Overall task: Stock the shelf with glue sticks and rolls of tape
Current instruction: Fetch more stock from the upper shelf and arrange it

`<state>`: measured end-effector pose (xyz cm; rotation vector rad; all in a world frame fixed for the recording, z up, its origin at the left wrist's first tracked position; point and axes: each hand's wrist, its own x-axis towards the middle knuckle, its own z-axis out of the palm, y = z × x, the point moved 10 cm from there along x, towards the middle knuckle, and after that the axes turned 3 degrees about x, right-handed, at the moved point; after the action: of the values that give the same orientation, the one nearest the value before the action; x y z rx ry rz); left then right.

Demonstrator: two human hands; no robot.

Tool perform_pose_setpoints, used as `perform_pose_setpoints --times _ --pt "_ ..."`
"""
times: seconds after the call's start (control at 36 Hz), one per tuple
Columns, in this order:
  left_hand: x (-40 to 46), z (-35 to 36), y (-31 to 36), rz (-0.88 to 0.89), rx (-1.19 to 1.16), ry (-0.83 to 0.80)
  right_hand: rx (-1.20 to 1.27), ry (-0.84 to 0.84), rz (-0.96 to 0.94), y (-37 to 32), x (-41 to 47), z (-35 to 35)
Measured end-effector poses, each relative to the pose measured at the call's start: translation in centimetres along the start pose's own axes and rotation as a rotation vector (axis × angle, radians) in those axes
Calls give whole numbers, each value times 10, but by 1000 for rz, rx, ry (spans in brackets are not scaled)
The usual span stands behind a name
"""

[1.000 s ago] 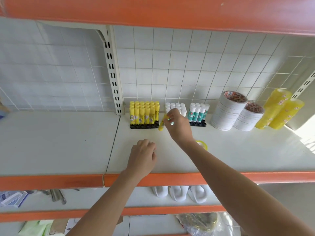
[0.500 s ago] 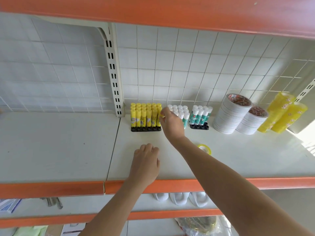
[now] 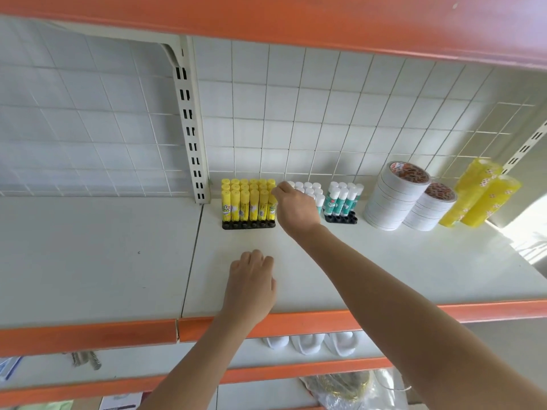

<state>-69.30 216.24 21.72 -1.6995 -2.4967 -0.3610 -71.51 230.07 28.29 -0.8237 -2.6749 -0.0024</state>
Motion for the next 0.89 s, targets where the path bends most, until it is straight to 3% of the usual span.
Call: perform_pose_setpoints --times 0.22,0.39,0.53,0.58,0.72,0.89 --pt "1 -3 0 4 8 39 33 -95 -38 3 -13 -9" --pt "-1 -3 -1 11 8 75 151 61 8 27 -78 -23" --pt "2 -10 3 46 34 110 107 174 143 78 -141 -33" --pt "2 -13 6 74 51 131 76 146 247 97 -158 -33" --pt "4 -19 22 125 -15 188 91 -155 495 125 -183 -5" --pt "1 -11 70 213 -210 156 151 -86 535 129 -187 -12"
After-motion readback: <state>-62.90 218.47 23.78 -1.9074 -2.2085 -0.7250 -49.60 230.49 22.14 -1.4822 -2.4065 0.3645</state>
